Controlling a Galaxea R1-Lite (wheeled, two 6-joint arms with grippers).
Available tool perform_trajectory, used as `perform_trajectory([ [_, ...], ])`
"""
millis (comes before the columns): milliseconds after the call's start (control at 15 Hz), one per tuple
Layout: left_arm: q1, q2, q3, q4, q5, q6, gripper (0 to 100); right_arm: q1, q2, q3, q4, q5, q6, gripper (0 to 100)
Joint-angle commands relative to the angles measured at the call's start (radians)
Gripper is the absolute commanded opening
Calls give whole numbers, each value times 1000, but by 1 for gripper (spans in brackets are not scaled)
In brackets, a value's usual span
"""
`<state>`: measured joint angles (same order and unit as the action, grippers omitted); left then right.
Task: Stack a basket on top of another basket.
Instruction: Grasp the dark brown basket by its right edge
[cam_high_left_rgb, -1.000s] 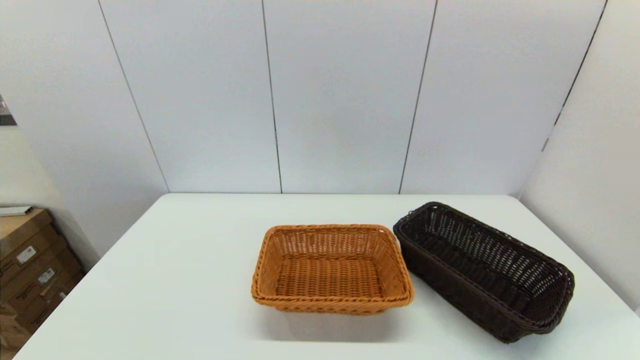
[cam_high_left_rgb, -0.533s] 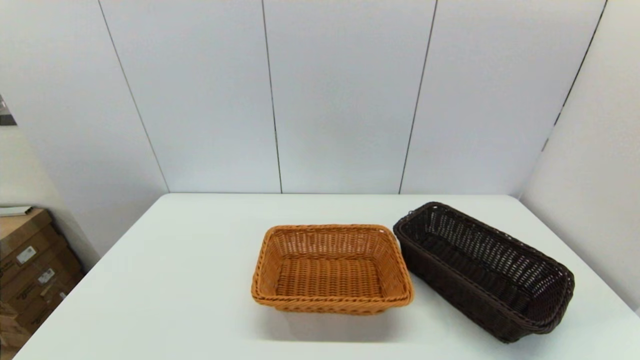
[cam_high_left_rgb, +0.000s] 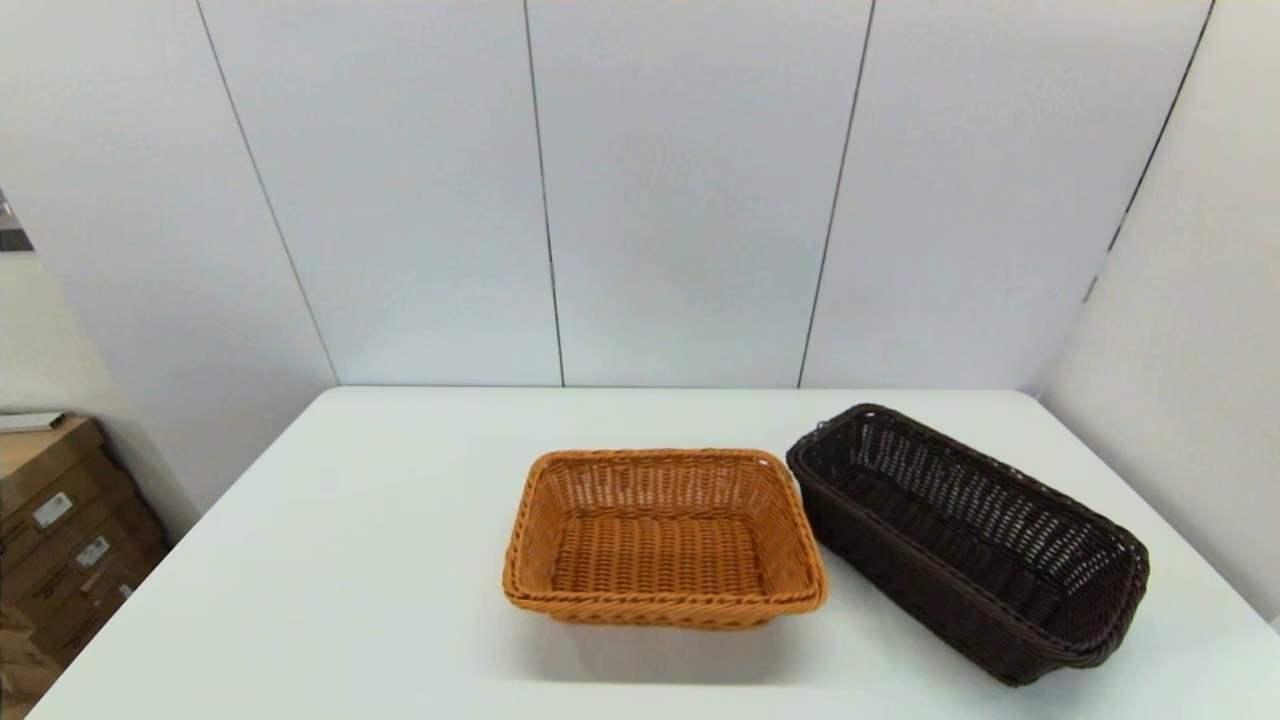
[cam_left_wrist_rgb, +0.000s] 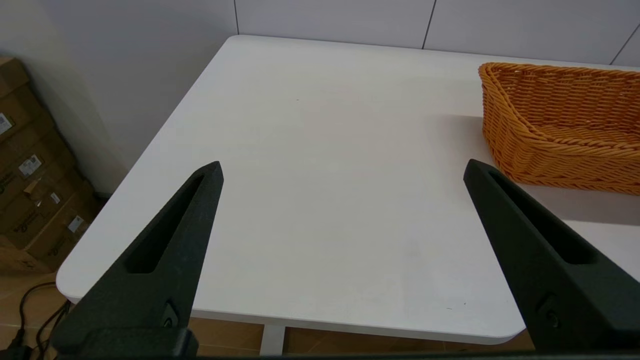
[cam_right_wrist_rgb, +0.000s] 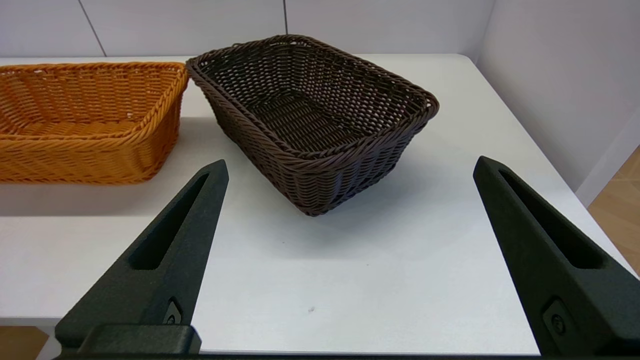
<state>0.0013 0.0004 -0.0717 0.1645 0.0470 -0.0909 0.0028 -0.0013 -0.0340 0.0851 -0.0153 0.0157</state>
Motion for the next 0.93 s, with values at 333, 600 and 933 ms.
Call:
perform_trajectory([
  [333,0,-2,0,1,1,-1,100,0,0,0,1,2,0,100],
  [600,0,-2,0,1,1,-1,100,0,0,-1,1,8,-14,100],
  [933,0,-2,0,1,1,-1,100,0,0,-115,44,106,-39,100],
])
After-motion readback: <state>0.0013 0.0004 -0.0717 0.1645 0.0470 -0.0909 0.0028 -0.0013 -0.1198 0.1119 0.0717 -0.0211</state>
